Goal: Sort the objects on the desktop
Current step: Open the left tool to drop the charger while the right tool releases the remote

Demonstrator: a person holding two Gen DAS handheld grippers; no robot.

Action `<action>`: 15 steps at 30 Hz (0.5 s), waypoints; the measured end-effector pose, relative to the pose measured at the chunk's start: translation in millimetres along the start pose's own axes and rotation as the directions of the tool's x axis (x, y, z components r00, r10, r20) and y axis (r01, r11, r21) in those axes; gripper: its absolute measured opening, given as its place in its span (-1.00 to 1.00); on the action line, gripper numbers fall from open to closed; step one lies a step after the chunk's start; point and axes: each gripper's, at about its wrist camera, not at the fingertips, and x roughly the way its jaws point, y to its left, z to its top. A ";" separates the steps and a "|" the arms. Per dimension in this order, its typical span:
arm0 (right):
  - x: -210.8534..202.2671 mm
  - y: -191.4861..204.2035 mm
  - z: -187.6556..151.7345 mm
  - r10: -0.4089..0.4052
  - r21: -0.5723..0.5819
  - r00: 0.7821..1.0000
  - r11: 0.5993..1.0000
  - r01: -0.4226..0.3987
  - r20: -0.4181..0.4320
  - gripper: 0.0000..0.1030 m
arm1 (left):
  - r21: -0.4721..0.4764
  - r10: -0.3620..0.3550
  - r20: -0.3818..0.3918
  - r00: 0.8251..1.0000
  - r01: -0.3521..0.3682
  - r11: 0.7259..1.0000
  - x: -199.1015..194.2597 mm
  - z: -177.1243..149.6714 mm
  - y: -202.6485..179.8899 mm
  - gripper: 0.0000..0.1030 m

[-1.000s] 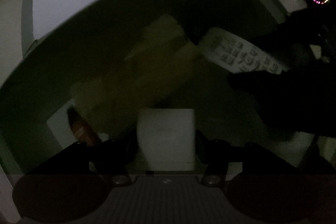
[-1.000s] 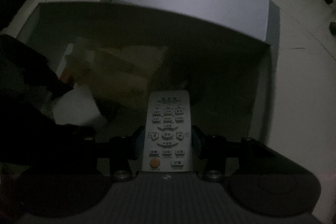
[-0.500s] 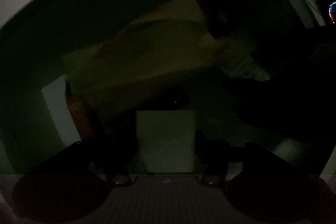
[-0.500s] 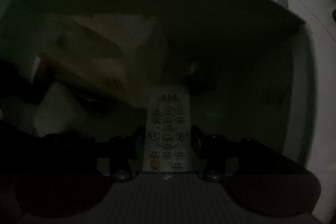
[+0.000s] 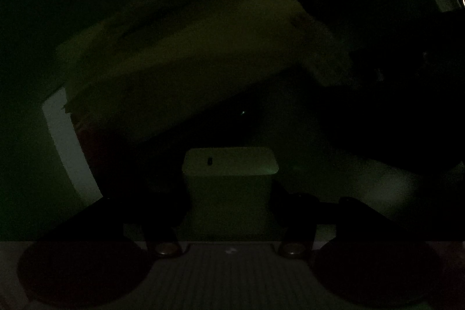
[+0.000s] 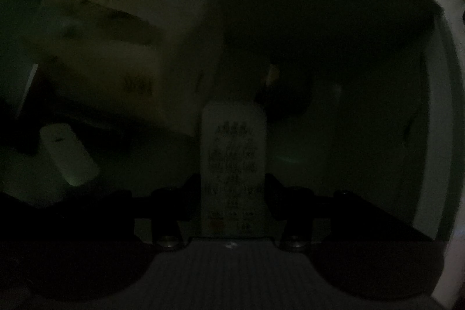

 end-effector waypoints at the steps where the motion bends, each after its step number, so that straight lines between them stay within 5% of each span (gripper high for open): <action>1: -0.5 -2.1 -0.3 0.009 0.007 1.000 1.000 -0.009 -0.007 0.10 | 0.001 -0.001 -0.001 1.000 0.001 1.000 -0.8 -1.8 -0.1 0.01; 8: -32.8 -14.6 0.1 0.061 -0.014 0.998 0.998 -0.060 0.032 0.27 | -0.052 -0.018 -0.009 1.000 0.018 0.998 -16.4 -13.5 5.2 0.04; 15: -71.1 -42.7 -0.9 0.117 0.038 0.990 0.992 -0.121 0.080 0.30 | -0.055 -0.026 0.076 0.997 0.030 0.998 -61.9 -28.7 3.5 0.08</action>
